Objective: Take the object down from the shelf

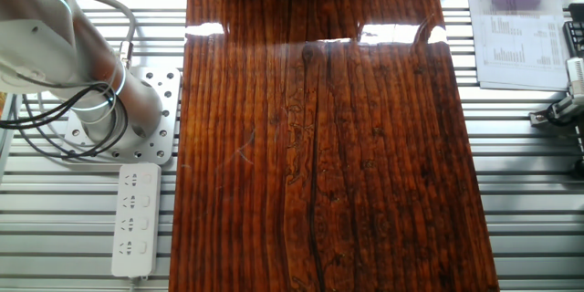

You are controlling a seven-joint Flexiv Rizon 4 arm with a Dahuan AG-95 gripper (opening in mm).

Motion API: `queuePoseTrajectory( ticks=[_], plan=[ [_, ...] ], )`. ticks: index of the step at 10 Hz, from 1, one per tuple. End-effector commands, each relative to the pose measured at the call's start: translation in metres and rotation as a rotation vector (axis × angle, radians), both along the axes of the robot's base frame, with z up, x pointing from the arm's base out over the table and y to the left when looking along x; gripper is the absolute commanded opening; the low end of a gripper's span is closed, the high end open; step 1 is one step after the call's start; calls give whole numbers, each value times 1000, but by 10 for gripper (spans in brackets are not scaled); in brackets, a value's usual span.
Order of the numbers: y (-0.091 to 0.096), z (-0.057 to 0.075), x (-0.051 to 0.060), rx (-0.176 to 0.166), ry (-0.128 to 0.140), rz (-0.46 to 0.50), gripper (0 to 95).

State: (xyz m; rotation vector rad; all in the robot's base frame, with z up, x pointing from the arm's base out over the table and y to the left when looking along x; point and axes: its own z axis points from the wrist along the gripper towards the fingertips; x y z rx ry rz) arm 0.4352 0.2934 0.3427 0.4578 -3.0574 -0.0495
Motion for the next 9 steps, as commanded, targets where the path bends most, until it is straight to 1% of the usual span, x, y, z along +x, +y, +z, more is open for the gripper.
queuePoseTrajectory(
  ticks=[1,3,6,7,8,9],
  plan=[
    [-2,-1,2,-103,13,-30,0],
    [-31,-15,9,-92,8,1,0],
    [-71,-33,14,-75,1,53,0],
    [-78,-38,14,-74,-3,63,0],
    [-88,-44,14,-58,-13,64,0],
    [-92,-45,15,-46,-15,68,0]
  ],
)
